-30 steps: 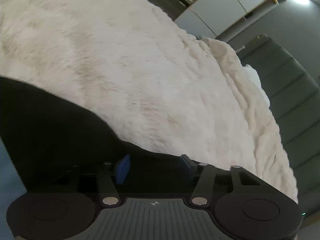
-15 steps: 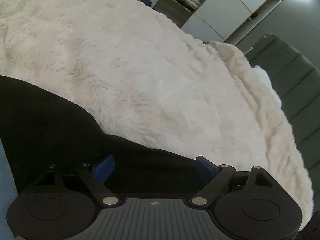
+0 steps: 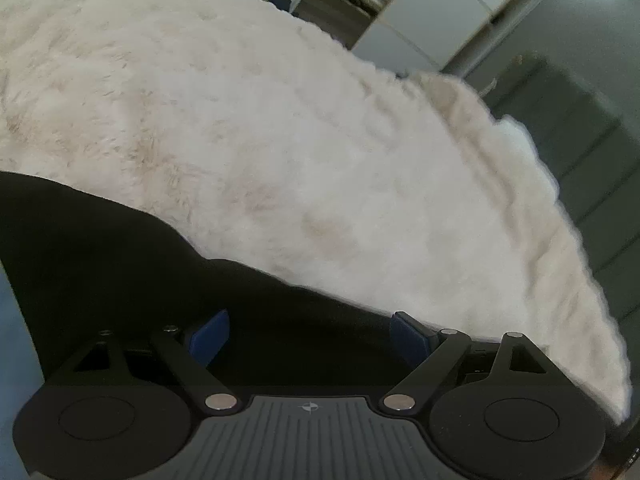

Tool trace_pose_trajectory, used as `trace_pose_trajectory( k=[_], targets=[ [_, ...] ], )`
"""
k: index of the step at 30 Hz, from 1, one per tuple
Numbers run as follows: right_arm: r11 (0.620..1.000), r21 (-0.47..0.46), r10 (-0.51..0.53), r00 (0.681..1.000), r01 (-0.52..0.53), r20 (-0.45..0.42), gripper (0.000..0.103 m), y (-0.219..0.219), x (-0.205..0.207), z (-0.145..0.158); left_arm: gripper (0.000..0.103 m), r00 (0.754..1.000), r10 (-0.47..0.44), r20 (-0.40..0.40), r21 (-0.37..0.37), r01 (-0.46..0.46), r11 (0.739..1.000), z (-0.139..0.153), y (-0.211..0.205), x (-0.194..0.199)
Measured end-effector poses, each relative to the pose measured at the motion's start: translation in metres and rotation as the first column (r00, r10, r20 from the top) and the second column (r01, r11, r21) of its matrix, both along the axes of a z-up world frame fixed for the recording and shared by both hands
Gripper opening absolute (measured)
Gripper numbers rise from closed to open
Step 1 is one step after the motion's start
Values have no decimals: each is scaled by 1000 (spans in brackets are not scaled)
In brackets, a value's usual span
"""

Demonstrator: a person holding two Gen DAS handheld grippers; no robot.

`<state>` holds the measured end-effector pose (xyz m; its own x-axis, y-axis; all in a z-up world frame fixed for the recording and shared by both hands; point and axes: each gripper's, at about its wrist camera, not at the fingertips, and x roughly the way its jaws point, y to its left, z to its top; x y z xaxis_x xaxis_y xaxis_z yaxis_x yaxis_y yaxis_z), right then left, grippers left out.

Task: Fold clothes

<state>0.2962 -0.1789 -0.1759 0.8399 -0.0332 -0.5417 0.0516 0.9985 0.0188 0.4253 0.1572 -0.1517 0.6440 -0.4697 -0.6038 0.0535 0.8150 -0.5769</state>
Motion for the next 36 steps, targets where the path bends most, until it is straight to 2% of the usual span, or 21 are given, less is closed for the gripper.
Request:
trace_pose_trajectory(
  k=[2, 3, 4, 7, 8, 9, 12, 15, 16, 19, 22, 24, 25, 27, 28, 29, 30, 32, 33, 36],
  targets=[
    [980, 132, 145, 989, -146, 18, 52, 41, -6, 0, 85, 999, 40, 29, -11, -39, 999, 12, 13, -7],
    [955, 176, 241, 971, -239, 10, 52, 74, -7, -4, 85, 998, 49, 39, 2, -50, 999, 17, 20, -10],
    [940, 174, 296, 955, -294, 13, 52, 96, -7, -7, 85, 997, 56, 47, 14, -57, 998, 20, 27, -12],
    [892, 63, 447, 894, -448, 38, 51, 151, -21, -18, 85, 997, 57, 46, 47, -60, 997, 22, 44, -14],
    [879, 32, 474, 880, -475, 36, 48, 159, -23, -20, 85, 998, 52, 39, 57, -54, 997, 20, 50, -14],
    [835, -50, 548, 836, -547, 2, 44, 181, -29, -25, 85, 998, 49, 34, 66, -51, 997, 18, 55, -15],
    [757, -147, 640, 768, -637, -34, 40, 203, -40, -25, 84, 999, 31, 13, 71, -32, 997, 13, 69, -17],
    [682, -283, 690, 721, -674, -54, 32, 212, -49, -24, 85, 1000, -15, -2, 69, 15, 998, 13, 76, -18],
    [662, -312, 703, 709, -682, -58, 25, 212, -53, -25, 85, 999, -34, -3, 79, 34, 996, 13, 74, -18],
    [634, -323, 718, 690, -703, -94, 13, 223, -46, -32, 85, 994, -105, -17, 139, 106, 985, 11, 64, -19],
    [599, -371, 723, 678, -710, -131, 13, 233, -42, -45, 85, 983, -174, -57, 169, 181, 969, 3, 54, -18],
    [592, -394, 718, 682, -703, -140, 13, 231, -49, -42, 85, 978, -194, -81, 195, 207, 959, -4, 49, -17],
    [589, -398, 717, 682, -703, -143, 13, 227, -33, -43, 85, 978, -191, -86, 191, 205, 960, -7, 49, -16],
    [568, -417, 718, 675, -709, -170, 3, 232, -32, -47, 87, 978, -182, -101, 167, 197, 966, -16, 50, -11],
    [559, -421, 719, 670, -715, -184, 1, 234, -33, -47, 87, 978, -174, -114, 141, 189, 972, -23, 53, -7],
    [548, -425, 724, 663, -720, -190, 1, 229, -36, -42, 87, 978, -163, -128, 109, 177, 978, -29, 57, -3],
    [520, -438, 739, 643, -733, -198, 0, 227, -41, -38, 87, 979, -154, -136, 80, 165, 983, -33, 61, 0],
    [492, -433, 762, 615, -755, -205, 0, 222, -47, -31, 87, 980, -135, -148, 6, 137, 991, -39, 72, 5],
    [471, -430, 777, 593, -770, -211, 0, 216, -51, -28, 87, 980, -130, -149, -14, 129, 992, -39, 76, 7],
    [440, -422, 785, 568, -793, -247, 0, 208, -55, -30, 87, 981, -126, -148, -29, 123, 992, -37, 80, 8]
  ],
)
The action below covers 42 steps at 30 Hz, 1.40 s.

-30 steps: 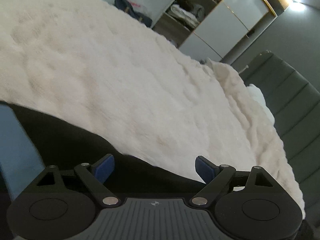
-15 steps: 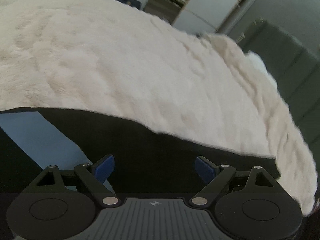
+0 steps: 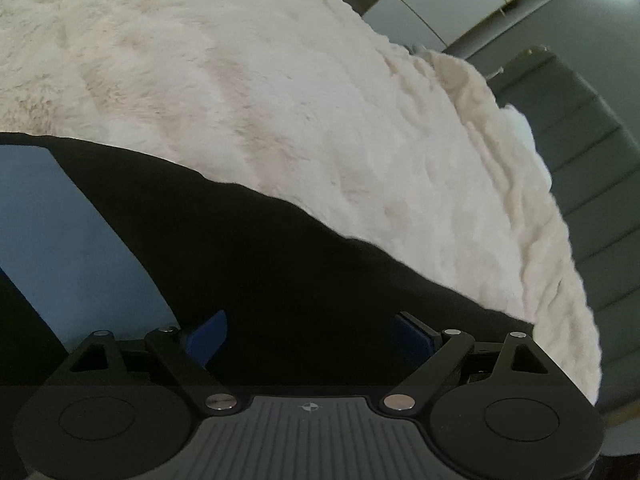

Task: Fold clothes

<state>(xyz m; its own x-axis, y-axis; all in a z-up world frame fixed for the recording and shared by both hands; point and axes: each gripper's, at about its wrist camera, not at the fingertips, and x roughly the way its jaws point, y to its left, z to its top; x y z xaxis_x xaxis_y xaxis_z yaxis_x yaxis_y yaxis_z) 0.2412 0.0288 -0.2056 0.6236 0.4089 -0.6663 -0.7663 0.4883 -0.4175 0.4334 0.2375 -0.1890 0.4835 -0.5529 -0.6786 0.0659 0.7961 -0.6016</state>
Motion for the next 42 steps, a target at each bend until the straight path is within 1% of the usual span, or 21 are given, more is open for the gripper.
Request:
trace_pose_trajectory(
  k=[6, 9, 13, 16, 17, 19, 20, 22, 24, 26, 28, 30, 32, 33, 35, 36, 37, 38, 39, 41, 42],
  targets=[
    [998, -57, 7, 998, -11, -67, 0, -3, -4, -5, 87, 1000, -14, 5, 25, 14, 1000, 10, 2, -6],
    [999, 49, -21, 999, 23, -45, 5, -7, -1, 8, 87, 1000, 16, 21, -4, -16, 1000, 20, 12, -11],
    [973, 204, -120, 990, 104, 71, 19, -2, 4, 20, 87, 999, 25, 32, -37, -24, 999, 26, 13, -18],
    [920, 305, -271, 962, 245, 44, 22, 4, 23, 18, 87, 998, 36, 46, -25, -35, 999, 30, 9, -20],
    [908, 323, -291, 956, 267, 29, 32, 6, 26, 17, 87, 996, 52, 68, -22, -51, 998, 33, 9, -21],
    [861, 367, -373, 928, 352, -15, 44, 11, 40, 10, 87, 995, 70, 76, -46, -66, 997, 37, 10, -20],
    [852, 370, -390, 921, 370, -24, 44, 12, 43, 9, 87, 994, 77, 76, -61, -72, 996, 38, 10, -20],
    [801, 397, -442, 890, 449, -113, 44, 14, 57, 5, 87, 995, 76, 64, -77, -71, 994, 38, 10, -17],
    [796, 353, -458, 870, 492, -182, 45, 7, 68, 5, 87, 997, 55, 48, -70, -52, 996, 34, 5, -14],
    [807, 275, -492, 853, 522, -175, 44, 2, 75, -6, 87, 999, 31, 39, -35, -29, 999, 30, -2, -11],
    [801, 198, -542, 824, 566, -162, 45, -22, 86, -19, 87, 999, 13, 32, 4, -13, 1000, 26, -8, -8],
    [755, 196, -600, 780, 626, -178, 51, -58, 95, -21, 87, 1000, 10, 29, 62, -12, 998, 21, -11, -8],
    [701, 195, -660, 727, 686, -187, 52, -96, 101, -19, 87, 1000, 10, 29, 76, -12, 997, 18, -11, -8],
    [653, 187, -713, 679, 734, -174, 51, -133, 104, -19, 87, 1000, 9, 28, 80, -11, 997, 16, -10, -8],
    [599, 155, -783, 615, 786, -94, 50, -184, 105, -20, 87, 1000, 5, 30, 79, -8, 997, 15, -10, -8],
    [574, 141, -810, 585, 807, -50, 53, -209, 105, -22, 87, 1000, 4, 31, 77, -6, 997, 15, -10, -8],
    [546, 139, -828, 558, 826, -62, 68, -237, 107, -22, 87, 1000, -1, 30, 75, -1, 997, 15, -10, -8],
    [514, 137, -848, 526, 846, -66, 64, -249, 109, -23, 87, 1000, -5, 31, 76, 2, 997, 14, -11, -8],
    [425, 129, -900, 433, 896, -45, 64, -277, 112, -20, 87, 999, -2, 33, 77, -1, 997, 12, -11, -8],
    [382, 174, -914, 399, 908, -76, 62, -297, 110, -6, 87, 999, 10, 35, 79, -13, 997, 11, -10, -9],
    [341, 202, -931, 360, 918, -63, 55, -300, 108, 6, 87, 999, 16, 34, 84, -19, 996, 11, -11, -8]
  ],
)
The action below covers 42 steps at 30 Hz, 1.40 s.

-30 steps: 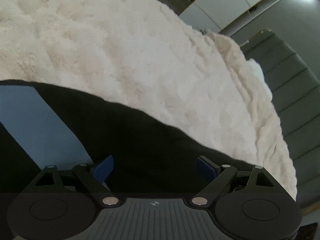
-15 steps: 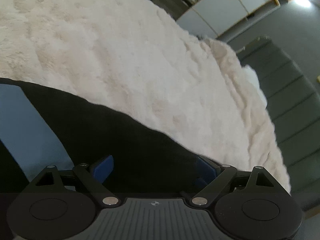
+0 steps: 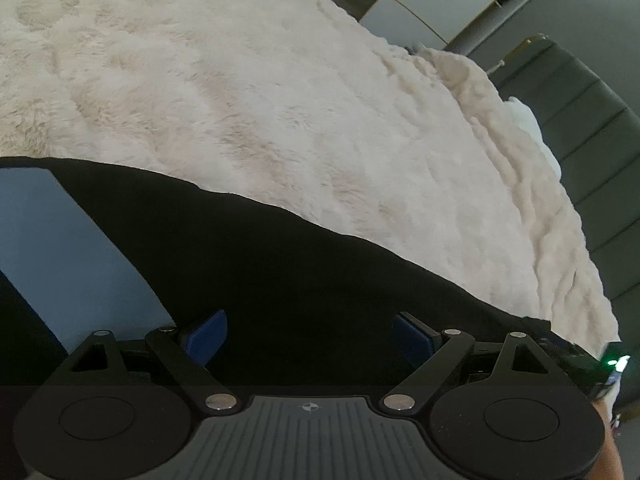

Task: Fold clothes

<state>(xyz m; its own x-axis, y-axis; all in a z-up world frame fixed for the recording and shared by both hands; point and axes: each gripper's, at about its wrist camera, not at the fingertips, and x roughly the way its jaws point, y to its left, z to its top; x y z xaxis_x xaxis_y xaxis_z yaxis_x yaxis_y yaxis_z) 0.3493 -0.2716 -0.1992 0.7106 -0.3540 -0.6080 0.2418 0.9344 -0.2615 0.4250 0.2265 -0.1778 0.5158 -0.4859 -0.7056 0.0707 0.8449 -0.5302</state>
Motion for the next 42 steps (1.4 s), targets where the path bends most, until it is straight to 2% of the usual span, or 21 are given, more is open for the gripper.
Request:
trace_pose_trajectory(
  k=[1, 3, 5, 7, 9, 11, 14, 15, 17, 19, 20, 24, 28, 30, 31, 33, 35, 37, 38, 40, 42],
  targets=[
    [998, -62, -29, 999, 30, 19, 51, 1, -2, 7, 87, 1000, 4, 0, 5, -4, 1000, 1, -2, 0],
    [995, -78, -49, 996, 55, 80, 53, 0, -6, 18, 87, 1000, 10, 5, 13, -10, 1000, 3, -6, -1],
    [997, 43, -75, 987, 69, 141, 61, -10, -10, 30, 87, 999, -5, 32, -15, 5, 1000, 9, -13, -1],
    [978, 208, -52, 983, 14, 178, 61, -20, -10, 33, 87, 997, -37, 68, -46, 40, 998, 16, -21, -1],
    [969, 248, -60, 987, 21, 152, 61, -28, -7, 32, 87, 987, -86, 138, -44, 93, 995, 26, -35, -2],
    [948, 307, -129, 981, 79, 147, 62, -41, -9, 32, 87, 959, -173, 224, -35, 186, 982, 37, -60, -4],
    [813, 548, -319, 938, 195, 138, 62, -79, -32, 24, 87, 887, -334, 319, 12, 348, 937, 48, -111, -5],
    [726, 646, -401, 909, 236, 118, 62, -100, -48, 17, 87, 860, -383, 337, 34, 395, 918, 51, -129, -4],
    [609, 752, -467, 881, 253, 81, 62, -124, -71, 5, 86, 774, -518, 364, 89, 525, 847, 49, -188, 9],
    [486, 847, -480, 876, 215, 52, 62, -141, -88, -9, 48, 709, -603, 366, 143, 597, 789, 41, -229, 24],
    [441, 877, -475, 879, 192, 47, 61, -146, -91, -15, 41, 685, -642, 344, 166, 629, 760, 35, -254, 34],
    [365, 923, -430, 901, 118, 55, 58, -154, -88, -31, 36, 648, -724, 236, 126, 718, 684, 10, -327, 69],
    [297, 954, -370, 925, 33, 83, 56, -150, -86, -37, 50, 657, -740, 148, 191, 715, 673, -17, -381, 93],
    [216, 976, -369, 925, -15, 96, 55, -152, -86, -38, 53, 640, -758, 122, 173, 739, 652, -26, -393, 94],
    [177, 984, -369, 924, -39, 102, 55, -153, -86, -39, 48, 630, -768, 115, 164, 751, 640, -28, -398, 95],
    [190, 981, -361, 928, -30, 98, 55, -155, -81, -35, 35, 605, -788, 115, 157, 772, 616, -25, -408, 98],
    [226, 974, -354, 933, 18, 65, 55, -158, -79, -32, 35, 620, -777, 111, 176, 757, 629, -16, -413, 101],
    [199, 978, -359, 933, 62, 14, 55, -162, -76, -41, 48, 650, -751, 116, 247, 714, 655, -5, -418, 98],
    [190, 980, -361, 933, 61, 12, 55, -164, -77, -42, 53, 647, -751, 132, 290, 699, 654, 5, -421, 91],
    [153, 987, -357, 934, 45, 13, 55, -170, -69, -49, 75, 606, -774, 182, 325, 706, 629, 24, -425, 71],
    [178, 984, -347, 937, 33, 31, 55, -171, -64, -48, 79, 563, -792, 235, 309, 729, 610, 39, -426, 48]
  ],
)
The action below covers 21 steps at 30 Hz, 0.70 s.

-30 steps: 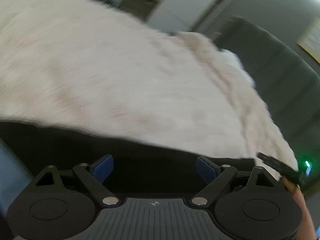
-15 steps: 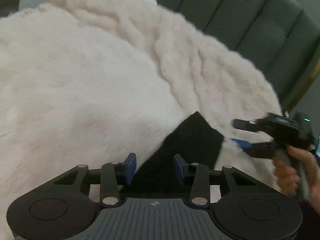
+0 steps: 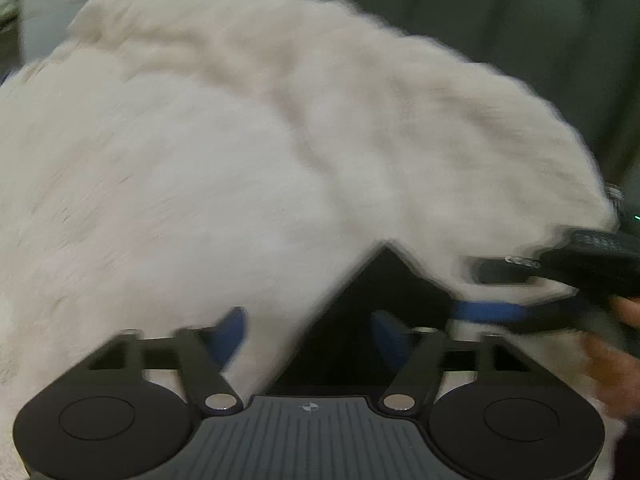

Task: Fold clothes

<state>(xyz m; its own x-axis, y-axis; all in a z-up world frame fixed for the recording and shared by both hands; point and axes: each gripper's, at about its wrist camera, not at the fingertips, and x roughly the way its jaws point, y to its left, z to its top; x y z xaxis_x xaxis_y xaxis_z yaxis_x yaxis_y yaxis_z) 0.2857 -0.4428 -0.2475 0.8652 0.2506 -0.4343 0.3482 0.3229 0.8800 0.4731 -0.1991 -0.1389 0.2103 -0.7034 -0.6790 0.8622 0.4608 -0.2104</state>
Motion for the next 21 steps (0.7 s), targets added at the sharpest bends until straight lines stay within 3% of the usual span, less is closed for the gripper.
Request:
trace_pose_trajectory(
  k=[1, 3, 4, 5, 9, 13, 14, 17, 19, 21],
  targets=[
    [1000, -4, 4, 1000, -4, 6, 54, -1, 1, 0, 79, 1000, 13, 10, -14, -13, 1000, 3, -1, -8],
    [1000, -1, 18, 1000, -18, 8, 31, -5, 4, -1, 79, 999, 50, 10, -25, -50, 998, 4, 0, -20],
    [1000, 1, 28, 1000, -28, 7, 9, -7, 5, -2, 79, 998, 61, -1, -29, -61, 998, 3, 1, -22],
    [1000, 3, 31, 999, -31, 10, 3, -8, 2, -1, 79, 996, 87, -21, -32, -88, 996, 0, 4, -25],
    [997, 79, 16, 990, -27, 138, 2, -15, -13, 7, 79, 971, 209, -115, -64, -218, 974, -8, 26, -34],
    [999, 36, 12, 975, -20, 224, 5, -21, -20, 24, 79, 943, 281, -176, -132, -306, 943, -2, 59, -54],
    [1000, -8, 25, 984, -24, 176, 12, -20, -19, 26, 79, 937, 298, -180, -146, -325, 934, 3, 69, -62],
    [991, -117, 58, 998, -59, -18, 18, -14, -17, 25, 80, 926, 330, -183, -159, -359, 919, 10, 85, -78],
    [990, -116, 79, 996, -82, -28, 25, -8, -16, 23, 80, 921, 336, -194, -178, -370, 912, 14, 103, -94],
    [984, -130, 116, 993, -118, -25, 24, -1, -10, 23, 80, 918, 346, -196, -185, -381, 906, 14, 116, -108]
  ],
)
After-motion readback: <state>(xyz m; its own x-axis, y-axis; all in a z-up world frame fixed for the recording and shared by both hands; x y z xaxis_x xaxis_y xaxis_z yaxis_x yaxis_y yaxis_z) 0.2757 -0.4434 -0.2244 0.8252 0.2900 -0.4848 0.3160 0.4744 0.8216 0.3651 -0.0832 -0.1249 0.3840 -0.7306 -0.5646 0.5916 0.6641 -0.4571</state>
